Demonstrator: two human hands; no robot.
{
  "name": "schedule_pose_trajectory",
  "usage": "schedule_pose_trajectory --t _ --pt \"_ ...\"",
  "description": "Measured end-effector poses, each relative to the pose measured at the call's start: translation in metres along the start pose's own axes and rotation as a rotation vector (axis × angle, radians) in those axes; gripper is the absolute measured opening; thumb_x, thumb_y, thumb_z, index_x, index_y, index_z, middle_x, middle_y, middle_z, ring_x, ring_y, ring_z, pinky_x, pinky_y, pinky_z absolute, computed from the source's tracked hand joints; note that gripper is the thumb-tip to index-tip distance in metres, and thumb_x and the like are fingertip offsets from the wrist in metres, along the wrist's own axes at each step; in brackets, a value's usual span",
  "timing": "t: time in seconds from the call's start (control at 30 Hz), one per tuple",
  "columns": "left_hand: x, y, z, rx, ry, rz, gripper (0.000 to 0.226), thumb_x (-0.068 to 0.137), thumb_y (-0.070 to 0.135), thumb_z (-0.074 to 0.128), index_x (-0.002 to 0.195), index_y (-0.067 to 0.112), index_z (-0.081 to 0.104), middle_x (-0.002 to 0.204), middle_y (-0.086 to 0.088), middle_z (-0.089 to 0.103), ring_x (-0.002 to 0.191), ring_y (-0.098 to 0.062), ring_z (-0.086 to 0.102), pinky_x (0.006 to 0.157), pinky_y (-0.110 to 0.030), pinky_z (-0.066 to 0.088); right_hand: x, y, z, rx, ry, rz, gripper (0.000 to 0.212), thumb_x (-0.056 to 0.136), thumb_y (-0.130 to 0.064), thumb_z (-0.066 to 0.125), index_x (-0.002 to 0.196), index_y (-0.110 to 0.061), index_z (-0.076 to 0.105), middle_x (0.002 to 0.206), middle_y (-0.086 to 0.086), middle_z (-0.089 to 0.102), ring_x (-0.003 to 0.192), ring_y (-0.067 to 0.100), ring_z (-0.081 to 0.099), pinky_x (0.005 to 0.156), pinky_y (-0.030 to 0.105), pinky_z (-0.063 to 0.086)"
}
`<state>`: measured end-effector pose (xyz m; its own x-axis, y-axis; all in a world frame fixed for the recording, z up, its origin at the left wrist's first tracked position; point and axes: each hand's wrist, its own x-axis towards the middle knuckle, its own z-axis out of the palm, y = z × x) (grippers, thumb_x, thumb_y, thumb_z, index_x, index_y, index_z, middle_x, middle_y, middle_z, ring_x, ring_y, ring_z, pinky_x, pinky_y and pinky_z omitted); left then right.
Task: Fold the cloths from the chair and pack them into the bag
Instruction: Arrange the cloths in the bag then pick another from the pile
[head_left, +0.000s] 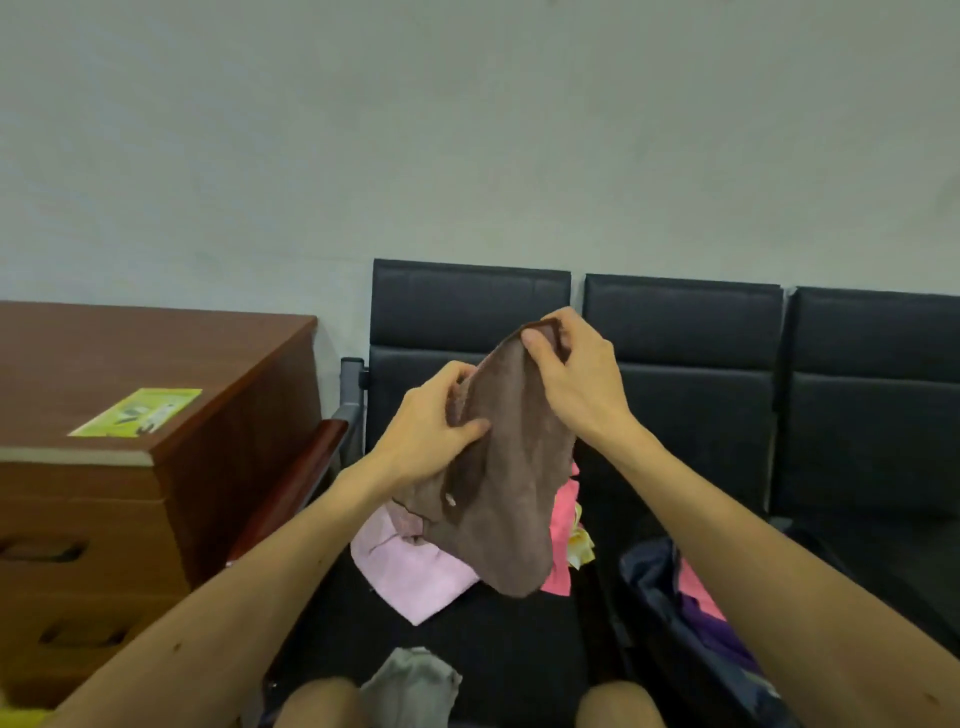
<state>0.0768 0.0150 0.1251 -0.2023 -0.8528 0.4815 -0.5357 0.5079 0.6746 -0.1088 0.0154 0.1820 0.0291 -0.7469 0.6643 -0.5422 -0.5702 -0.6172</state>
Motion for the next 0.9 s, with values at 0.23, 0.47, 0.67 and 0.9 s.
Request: schedule_pose_trajectory --t 0.23,0.47,0.67,0.9 --pt "-0.012 0.006 -0.026 0.083 -0.389 -0.124 0.033 0.082 0.001 0.060 0.107 0.021 0.064 0.104 0.004 0.072 0.096 -0.016 0.069 0.086 -0.037 0.058 -0.011 -0.021 -0.022 -0.052 -0.159 -0.061 0.020 0.100 -0.037 0.051 0.087 -0.024 0.056 0.078 -0.011 0.060 0.071 0.004 0.056 0.065 0.019 0.042" --pt "-0.044 -0.025 -0.051 0.109 -0.740 -0.327 0.023 0.080 0.005 0.059 0.101 -0.005 0.064 0.099 -0.024 0.067 0.098 -0.041 0.066 0.078 -0.039 0.053 -0.057 -0.009 -0.044 0.090 -0.318 0.010 0.017 0.099 -0.025 0.057 0.083 -0.023 0.063 0.068 -0.018 0.065 0.062 -0.002 0.061 0.057 0.010 0.042" --pt "-0.075 -0.047 -0.049 0.037 -0.680 -0.402 0.014 0.098 0.014 0.059 0.104 0.016 0.072 0.100 0.001 0.075 0.096 -0.015 0.071 0.091 -0.035 0.056 -0.101 0.045 -0.041 0.205 -0.102 0.269 0.015 0.099 -0.022 0.055 0.094 -0.015 0.067 0.085 -0.001 0.070 0.075 0.004 0.067 0.064 0.017 0.053" --pt "-0.095 -0.047 -0.037 -0.510 -0.176 -0.530 0.029 0.086 0.030 0.061 0.092 0.004 0.069 0.086 -0.002 0.070 0.080 -0.012 0.067 0.074 -0.027 0.053 -0.139 0.100 -0.032 0.253 0.055 0.427 0.019 0.098 -0.021 0.059 0.087 -0.008 0.068 0.078 0.007 0.068 0.069 0.012 0.060 0.060 0.023 0.047"
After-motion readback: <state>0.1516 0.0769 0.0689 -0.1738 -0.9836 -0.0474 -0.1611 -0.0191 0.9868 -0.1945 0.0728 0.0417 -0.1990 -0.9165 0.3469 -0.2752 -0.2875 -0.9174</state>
